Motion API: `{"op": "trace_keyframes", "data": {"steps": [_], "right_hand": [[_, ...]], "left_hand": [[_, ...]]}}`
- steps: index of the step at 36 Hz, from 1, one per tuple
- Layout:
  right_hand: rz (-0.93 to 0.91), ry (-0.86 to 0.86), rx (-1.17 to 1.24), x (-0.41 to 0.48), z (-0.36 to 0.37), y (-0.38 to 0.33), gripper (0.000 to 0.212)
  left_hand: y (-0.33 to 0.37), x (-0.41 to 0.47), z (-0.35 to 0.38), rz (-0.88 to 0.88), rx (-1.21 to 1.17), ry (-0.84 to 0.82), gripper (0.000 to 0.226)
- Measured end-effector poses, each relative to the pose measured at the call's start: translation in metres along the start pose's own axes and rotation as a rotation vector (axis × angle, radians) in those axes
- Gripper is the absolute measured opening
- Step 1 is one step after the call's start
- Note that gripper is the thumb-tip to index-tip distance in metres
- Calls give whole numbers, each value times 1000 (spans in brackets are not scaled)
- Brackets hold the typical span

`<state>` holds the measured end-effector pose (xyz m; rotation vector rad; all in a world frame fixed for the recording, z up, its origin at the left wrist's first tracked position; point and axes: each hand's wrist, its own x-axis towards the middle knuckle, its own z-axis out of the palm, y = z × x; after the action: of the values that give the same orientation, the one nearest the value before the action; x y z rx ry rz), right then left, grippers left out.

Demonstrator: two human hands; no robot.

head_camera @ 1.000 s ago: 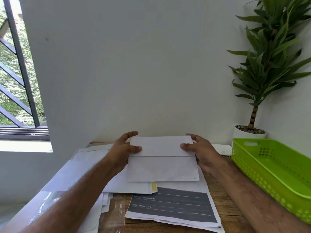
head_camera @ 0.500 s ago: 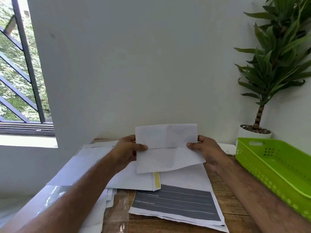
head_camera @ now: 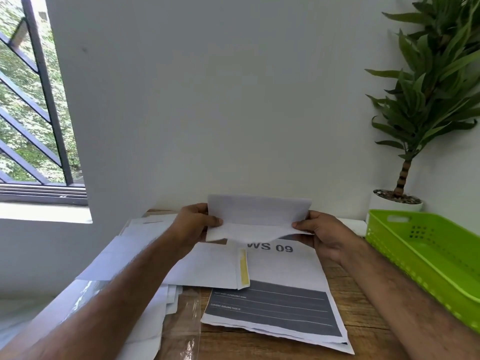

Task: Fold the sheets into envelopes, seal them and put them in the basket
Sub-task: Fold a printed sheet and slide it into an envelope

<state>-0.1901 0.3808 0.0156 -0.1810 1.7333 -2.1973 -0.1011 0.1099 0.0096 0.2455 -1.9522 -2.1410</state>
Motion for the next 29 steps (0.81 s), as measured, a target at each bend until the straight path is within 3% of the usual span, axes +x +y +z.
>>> {"op": "trace_keyframes", "data": {"steps": [3, 11, 14, 16, 20, 21, 24, 29], "right_hand": [[4, -20, 78, -1, -2, 2, 21], [67, -59, 64, -5, -2, -3, 21], [86, -92, 76, -8, -3, -5, 37], [87, -76, 86, -7, -5, -7, 43], [79, -91, 35, -6, -3, -5, 25], [67, -101, 19, -7, -1, -3, 21], [46, -76, -26, -6, 1, 2, 32], [110, -78, -162, -10, 2, 3, 24]], "left_hand": [[-1, 0, 2, -29, -89, -12, 22], [6, -7, 4, -117, -231, -126, 34], [8, -7, 3, -128, -245, -111, 47], [8, -6, 3, -133, -206, -66, 46], [2, -7, 9, -41, -17, -36, 9], [1, -7, 10, -14, 20, -17, 9], [3, -10, 14, 12, 78, -9, 14], [4, -14, 15, 62, 184, -20, 15]]}}
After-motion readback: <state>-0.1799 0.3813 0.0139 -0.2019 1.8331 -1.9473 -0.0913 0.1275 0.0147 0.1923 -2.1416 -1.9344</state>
